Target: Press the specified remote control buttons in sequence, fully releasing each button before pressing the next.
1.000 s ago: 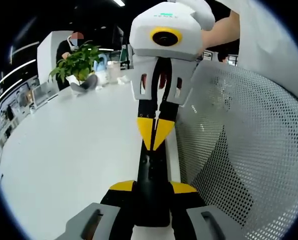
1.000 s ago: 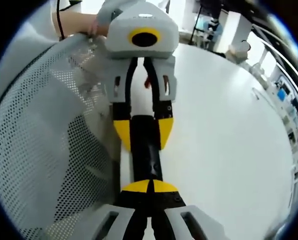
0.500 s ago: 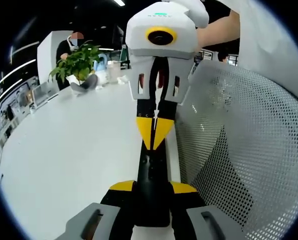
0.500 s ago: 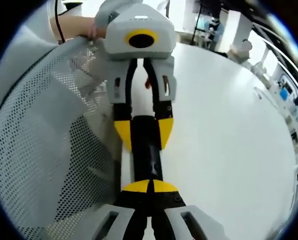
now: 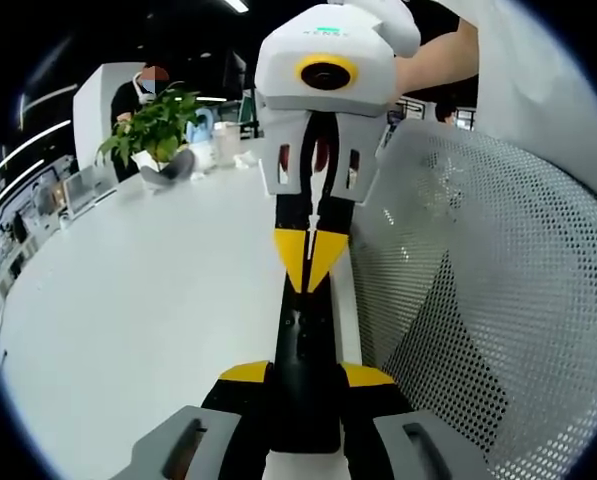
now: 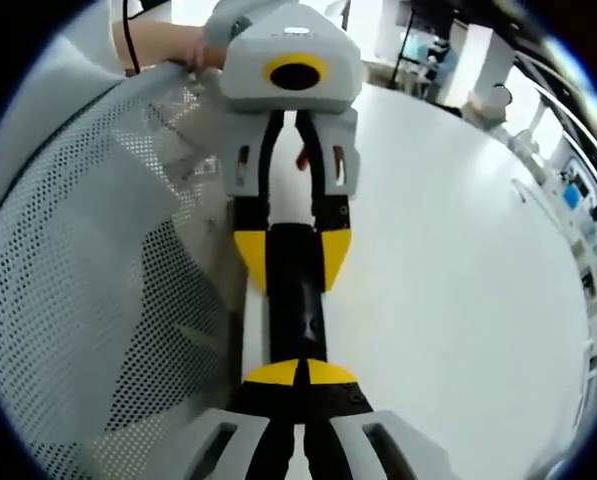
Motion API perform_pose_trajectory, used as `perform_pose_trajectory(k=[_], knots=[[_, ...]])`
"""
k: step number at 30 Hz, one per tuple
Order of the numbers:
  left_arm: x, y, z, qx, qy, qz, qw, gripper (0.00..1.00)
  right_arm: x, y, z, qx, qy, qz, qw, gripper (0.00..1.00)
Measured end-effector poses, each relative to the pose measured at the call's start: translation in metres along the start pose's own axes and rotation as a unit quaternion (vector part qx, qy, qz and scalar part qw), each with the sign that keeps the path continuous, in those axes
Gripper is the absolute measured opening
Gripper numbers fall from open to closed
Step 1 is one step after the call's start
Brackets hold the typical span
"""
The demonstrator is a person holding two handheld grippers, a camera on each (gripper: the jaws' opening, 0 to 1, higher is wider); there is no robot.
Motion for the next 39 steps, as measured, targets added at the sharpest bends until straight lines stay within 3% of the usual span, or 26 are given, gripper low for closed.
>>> perform_pose_trajectory(k=[21,39], knots=[[-0.0001,-0.0006,-0.0004,-0.001,-0.005,0.006,1.0000,0.25,0.0008,0.0038,0.0070,-0.012,-0.011,-0.006,0.9998,0.00],[0.0000,-0.0007,-0.0005,0.002,0.001,0.003,1.0000,0.25,-0.0021,0.0022,0.0071,-0.032,0.029,0.018,0.9989,0.00]])
Point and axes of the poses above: the point that each gripper's makers call its tool centre point, and the gripper's own axes: y roughly backward along the fingers, x roughly to its right, z roughly out of its underside, the point moved 3 cm from there along y, roughly backward along the fingers, and after that the axes turned 11 degrees about -z, right-handed, at the moved point
